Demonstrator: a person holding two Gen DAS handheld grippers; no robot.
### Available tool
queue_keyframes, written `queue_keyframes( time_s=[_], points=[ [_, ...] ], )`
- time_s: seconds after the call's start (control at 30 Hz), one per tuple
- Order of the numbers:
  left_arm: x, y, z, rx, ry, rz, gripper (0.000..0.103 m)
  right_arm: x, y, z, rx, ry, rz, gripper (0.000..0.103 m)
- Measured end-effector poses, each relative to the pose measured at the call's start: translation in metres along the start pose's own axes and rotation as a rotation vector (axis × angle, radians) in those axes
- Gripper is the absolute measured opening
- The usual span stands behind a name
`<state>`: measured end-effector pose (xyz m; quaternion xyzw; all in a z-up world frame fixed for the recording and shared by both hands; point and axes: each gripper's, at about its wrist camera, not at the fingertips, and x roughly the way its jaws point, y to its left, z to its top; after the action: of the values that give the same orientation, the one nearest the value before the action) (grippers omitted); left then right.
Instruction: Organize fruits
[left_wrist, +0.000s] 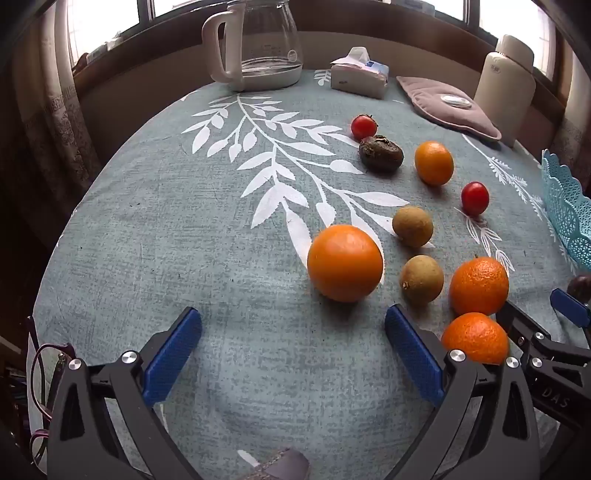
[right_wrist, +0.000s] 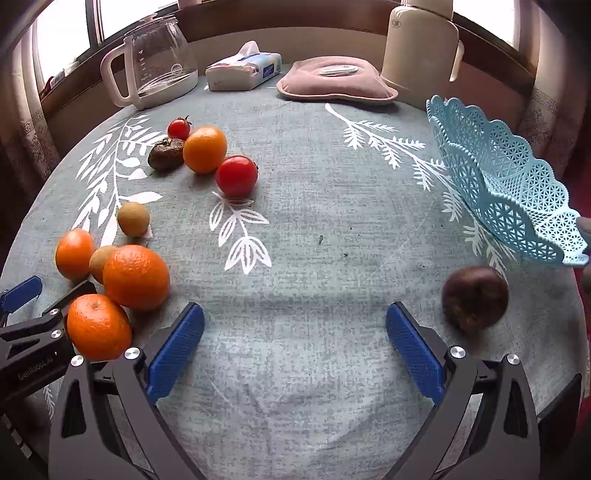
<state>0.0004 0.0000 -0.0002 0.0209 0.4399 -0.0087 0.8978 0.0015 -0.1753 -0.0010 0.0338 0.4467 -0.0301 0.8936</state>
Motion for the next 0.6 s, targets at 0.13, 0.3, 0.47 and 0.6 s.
queue_keyframes(
  time_s=[0.13,0.3,0.47,0.6],
  points=[
    [-0.0006,0.0001,0.0001,-0.003,-0.003,-0.005,0.098,0.0002,-0.0001,0.0002,0.0,0.005,0.0,0.1],
    [-0.0026,0.0036,-0.0019,-0.004,-0.013,-0.005,0.098,0.0001,-0.0004,0.0004,0.0,0.005,0.0,0.1],
    [-0.0014,0.0024,-0.001,-0.002,-0.009,-0.002,0.098,0.0003,0.0,0.0003,0.0,0.005,-0.001,0.1],
    [-0.0029,0.0024,-0.0026,-0.003,-0.009,-0.004,0.098,0.0004,-0.0002,0.0002,0.0,0.005,0.0,0.1]
  ],
)
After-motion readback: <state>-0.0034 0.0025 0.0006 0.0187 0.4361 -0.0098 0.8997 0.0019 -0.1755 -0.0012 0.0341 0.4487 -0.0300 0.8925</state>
